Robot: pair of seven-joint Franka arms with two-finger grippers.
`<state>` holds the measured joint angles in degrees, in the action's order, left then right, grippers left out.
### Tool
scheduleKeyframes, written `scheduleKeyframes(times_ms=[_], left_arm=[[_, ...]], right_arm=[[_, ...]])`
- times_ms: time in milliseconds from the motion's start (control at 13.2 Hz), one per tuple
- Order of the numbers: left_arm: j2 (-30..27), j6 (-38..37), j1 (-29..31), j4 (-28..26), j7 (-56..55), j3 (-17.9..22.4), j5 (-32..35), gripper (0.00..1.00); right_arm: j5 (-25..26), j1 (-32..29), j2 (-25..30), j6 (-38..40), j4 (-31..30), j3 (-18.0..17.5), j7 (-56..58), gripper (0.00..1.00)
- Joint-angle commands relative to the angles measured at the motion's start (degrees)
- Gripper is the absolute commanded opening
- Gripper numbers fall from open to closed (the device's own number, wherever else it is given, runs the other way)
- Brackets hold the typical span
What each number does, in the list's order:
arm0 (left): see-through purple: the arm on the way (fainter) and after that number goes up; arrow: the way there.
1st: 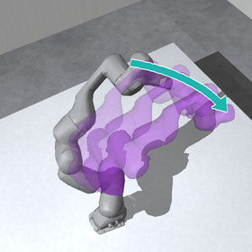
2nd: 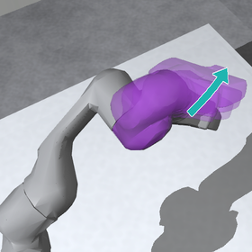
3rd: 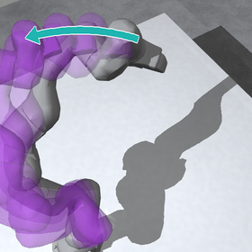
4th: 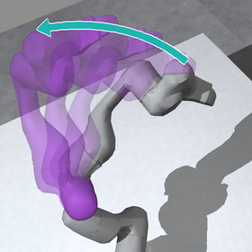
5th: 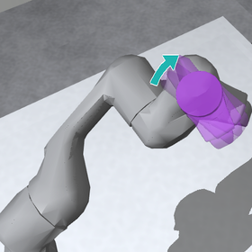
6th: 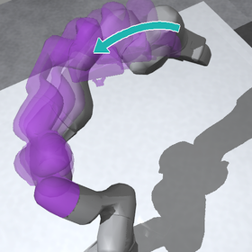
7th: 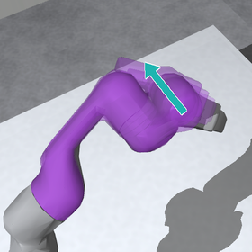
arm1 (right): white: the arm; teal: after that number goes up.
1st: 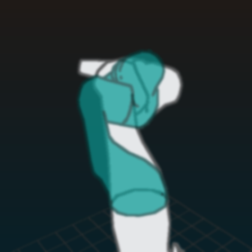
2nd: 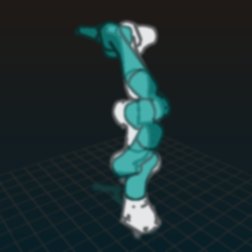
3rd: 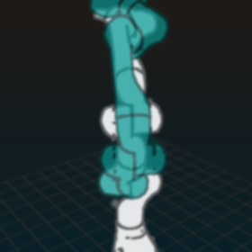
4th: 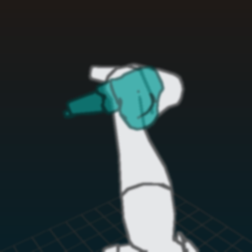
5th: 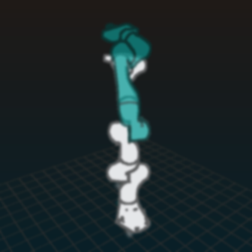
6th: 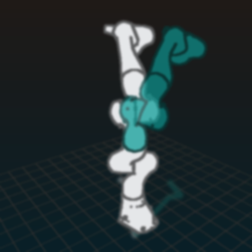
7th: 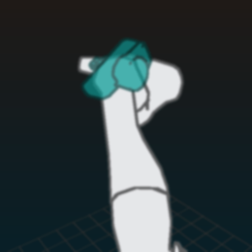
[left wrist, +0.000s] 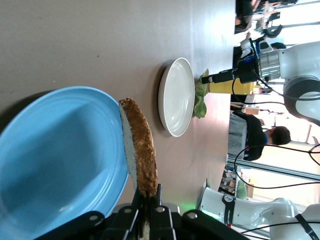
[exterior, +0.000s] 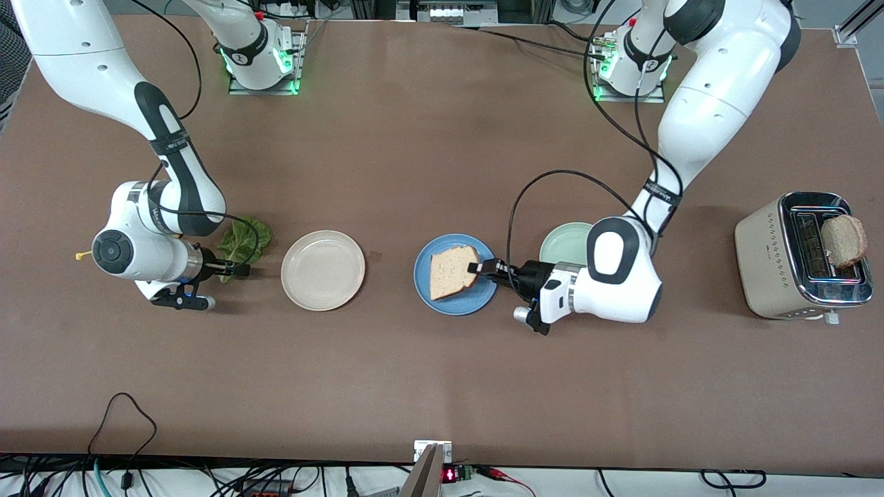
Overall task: Make sandwich in blue plate with both arms
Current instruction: 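Lower the bread onto the blue plate while the right gripper reaches the lettuce, then carry the lettuce to the blue plate while the left gripper returns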
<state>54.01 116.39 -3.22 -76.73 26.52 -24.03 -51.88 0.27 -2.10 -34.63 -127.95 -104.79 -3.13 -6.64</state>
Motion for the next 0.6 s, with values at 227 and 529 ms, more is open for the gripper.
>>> scheduleKeyframes(times_ms=[227,529], left_arm=[[1.2,2.1,-0.5,-2.4,6.5,0.2,-2.4,0.01],[1.2,2.3,-0.3,-2.6,7.1,0.9,-1.1,0.48]], right_arm=[[2.0,-0.4,0.7,2.7,0.1,-0.1,0.2,0.98],[2.5,-0.5,0.5,2.4,0.3,-0.1,0.2,0.59]])
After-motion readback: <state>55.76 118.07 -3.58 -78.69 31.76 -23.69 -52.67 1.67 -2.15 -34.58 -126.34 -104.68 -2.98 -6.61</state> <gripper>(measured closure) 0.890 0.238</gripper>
